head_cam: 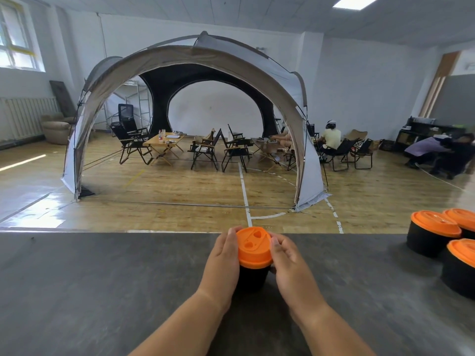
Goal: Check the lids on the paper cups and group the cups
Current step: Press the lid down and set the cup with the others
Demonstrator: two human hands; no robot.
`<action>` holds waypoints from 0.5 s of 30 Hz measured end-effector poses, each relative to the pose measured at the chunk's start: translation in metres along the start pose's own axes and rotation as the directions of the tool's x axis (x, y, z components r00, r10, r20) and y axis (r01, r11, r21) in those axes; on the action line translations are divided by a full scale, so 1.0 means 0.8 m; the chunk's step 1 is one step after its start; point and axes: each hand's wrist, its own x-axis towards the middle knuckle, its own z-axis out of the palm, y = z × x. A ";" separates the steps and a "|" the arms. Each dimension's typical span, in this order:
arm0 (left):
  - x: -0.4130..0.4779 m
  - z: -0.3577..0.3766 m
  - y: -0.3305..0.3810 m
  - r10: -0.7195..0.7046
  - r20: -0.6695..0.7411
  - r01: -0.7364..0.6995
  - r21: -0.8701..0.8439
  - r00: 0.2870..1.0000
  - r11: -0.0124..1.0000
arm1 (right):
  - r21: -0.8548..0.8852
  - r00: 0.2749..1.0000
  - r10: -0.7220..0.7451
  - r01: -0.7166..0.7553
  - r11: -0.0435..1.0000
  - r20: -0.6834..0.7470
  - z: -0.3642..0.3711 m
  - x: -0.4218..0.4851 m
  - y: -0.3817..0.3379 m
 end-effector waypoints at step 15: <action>-0.003 -0.012 -0.004 0.049 0.035 -0.050 0.043 0.998 0.998 | 0.007 0.998 -0.016 0.016 1.000 0.059 0.007 -0.009 -0.002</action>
